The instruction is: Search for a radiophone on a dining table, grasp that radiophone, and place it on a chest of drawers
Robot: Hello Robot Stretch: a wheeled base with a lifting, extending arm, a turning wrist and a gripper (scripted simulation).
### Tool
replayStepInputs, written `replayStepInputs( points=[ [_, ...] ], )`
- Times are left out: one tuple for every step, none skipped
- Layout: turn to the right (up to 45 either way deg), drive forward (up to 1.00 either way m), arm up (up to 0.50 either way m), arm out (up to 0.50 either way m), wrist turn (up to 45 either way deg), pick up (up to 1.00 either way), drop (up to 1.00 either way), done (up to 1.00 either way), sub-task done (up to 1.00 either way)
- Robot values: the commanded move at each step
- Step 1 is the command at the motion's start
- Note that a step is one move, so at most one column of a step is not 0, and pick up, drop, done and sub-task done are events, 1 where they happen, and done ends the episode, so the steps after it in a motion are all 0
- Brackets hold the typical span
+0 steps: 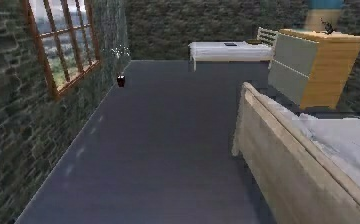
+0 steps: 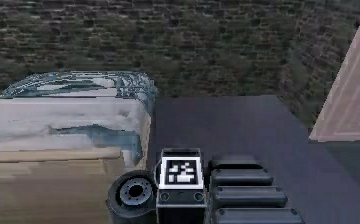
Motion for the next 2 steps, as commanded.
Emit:
replayStepInputs(
  points=[
    [0.0,1.0,0.0,0.0,0.0,0.0,0.0,0.0,0.0],
    [0.0,0.95,0.0,0.0,0.0,0.0,0.0,0.0,0.0]
  ],
)
